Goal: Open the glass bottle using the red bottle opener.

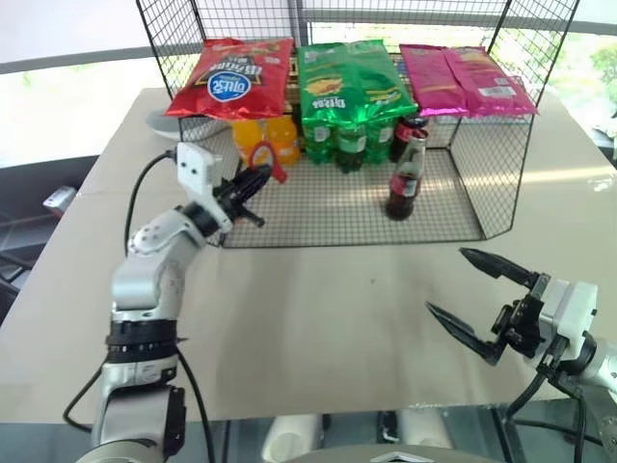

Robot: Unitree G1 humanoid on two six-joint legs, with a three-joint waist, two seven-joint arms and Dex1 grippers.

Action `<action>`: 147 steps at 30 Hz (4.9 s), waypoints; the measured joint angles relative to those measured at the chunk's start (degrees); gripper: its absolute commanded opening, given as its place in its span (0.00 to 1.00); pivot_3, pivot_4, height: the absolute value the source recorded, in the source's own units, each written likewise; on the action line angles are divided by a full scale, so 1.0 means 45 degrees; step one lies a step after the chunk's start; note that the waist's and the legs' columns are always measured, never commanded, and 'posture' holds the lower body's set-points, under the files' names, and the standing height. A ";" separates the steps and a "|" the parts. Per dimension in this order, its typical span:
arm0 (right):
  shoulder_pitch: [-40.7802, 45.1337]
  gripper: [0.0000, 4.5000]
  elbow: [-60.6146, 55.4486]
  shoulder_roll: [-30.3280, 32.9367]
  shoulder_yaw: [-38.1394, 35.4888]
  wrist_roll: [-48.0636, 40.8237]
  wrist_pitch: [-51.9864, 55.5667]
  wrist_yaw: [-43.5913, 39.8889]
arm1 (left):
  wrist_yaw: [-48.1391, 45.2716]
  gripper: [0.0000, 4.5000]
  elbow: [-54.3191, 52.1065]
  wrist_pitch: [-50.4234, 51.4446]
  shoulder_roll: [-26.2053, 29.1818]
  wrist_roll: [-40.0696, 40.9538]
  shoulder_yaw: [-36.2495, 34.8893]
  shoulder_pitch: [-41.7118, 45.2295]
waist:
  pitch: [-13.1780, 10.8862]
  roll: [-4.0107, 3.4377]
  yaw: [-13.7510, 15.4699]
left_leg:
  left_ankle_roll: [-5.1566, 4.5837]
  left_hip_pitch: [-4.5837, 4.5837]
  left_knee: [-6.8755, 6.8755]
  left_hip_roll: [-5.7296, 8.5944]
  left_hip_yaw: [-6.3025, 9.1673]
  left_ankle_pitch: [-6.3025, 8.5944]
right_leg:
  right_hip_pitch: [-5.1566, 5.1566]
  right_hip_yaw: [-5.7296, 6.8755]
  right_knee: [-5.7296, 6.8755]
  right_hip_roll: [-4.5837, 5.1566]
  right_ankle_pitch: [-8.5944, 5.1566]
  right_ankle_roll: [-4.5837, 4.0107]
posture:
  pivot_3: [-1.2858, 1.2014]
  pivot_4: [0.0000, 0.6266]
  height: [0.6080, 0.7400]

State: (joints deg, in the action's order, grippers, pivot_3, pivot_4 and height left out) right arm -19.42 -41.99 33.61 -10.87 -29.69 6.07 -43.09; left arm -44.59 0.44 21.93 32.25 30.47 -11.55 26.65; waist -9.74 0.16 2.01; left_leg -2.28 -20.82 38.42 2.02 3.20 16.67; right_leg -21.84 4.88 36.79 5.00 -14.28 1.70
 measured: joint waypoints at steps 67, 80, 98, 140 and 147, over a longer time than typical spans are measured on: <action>1.0026 0.02 0.4050 -0.2534 0.4310 -0.7285 1.1408 0.0522 | -0.0532 0.00 -0.6498 0.6720 0.1854 0.9304 -0.0114 -0.3476 | -0.0023 0.0007 -0.0306 | -0.0010 -0.0086 -0.0029 -0.0017 -0.0116 0.0004 | -0.0184 -0.0149 0.0042 -0.0023 0.0012 -0.0023 | 0.52 0.24 1.00; 0.5449 0.00 0.1844 0.0042 0.1959 -0.7201 1.1180 0.1079 | 0.0022 0.98 -0.4108 0.5281 0.1324 0.6629 0.1465 -0.0821 | -0.0021 0.0010 -0.0147 | -0.0019 -0.0115 -0.0024 0.0009 -0.0103 0.0006 | -0.0183 -0.0110 0.0027 -0.0030 0.0012 -0.0019 | 0.52 0.24 1.00; 0.0855 0.00 -0.1323 -0.0266 -0.0055 -0.7097 0.8860 0.4364 | -0.0319 0.98 0.9300 -0.3549 -0.5293 -0.3123 0.5043 0.6127 | -0.0014 0.0072 -0.0246 | -0.0069 -0.0209 0.0040 0.0006 -0.0118 0.0030 | -0.0226 -0.0097 0.0013 -0.0076 0.0040 0.0024 | 0.52 0.24 1.00; 0.2735 0.00 0.0114 0.0582 0.0721 -0.4530 0.6922 0.3267 | -0.2758 0.92 -0.2362 -0.0539 -0.1330 -0.1531 0.3395 -0.2458 | 0.0006 0.0040 -0.0152 | -0.0080 -0.0200 0.0178 -0.0037 -0.0130 0.0037 | -0.0210 -0.0195 0.0033 -0.0121 0.0118 0.0027 | 0.52 0.24 1.00; 0.3480 0.00 0.0320 0.0590 0.1226 -0.3552 0.6697 0.2996 | -0.2664 0.99 -0.2186 -0.0669 -0.1386 -0.1386 0.3466 -0.2444 | 0.0005 0.0040 -0.0251 | -0.0082 -0.0201 0.0178 -0.0042 -0.0135 0.0038 | -0.0214 -0.0203 0.0029 -0.0120 0.0118 0.0027 | 0.52 0.24 1.00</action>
State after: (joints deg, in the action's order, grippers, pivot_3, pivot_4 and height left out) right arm -3.76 -40.55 36.26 -5.36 -45.67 36.20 -29.61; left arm -56.57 -9.40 18.92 26.01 24.23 4.05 15.65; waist -9.72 0.34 0.88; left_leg -2.65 -21.73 39.21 1.83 2.59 16.84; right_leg -22.80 3.97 36.93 4.46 -13.74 1.82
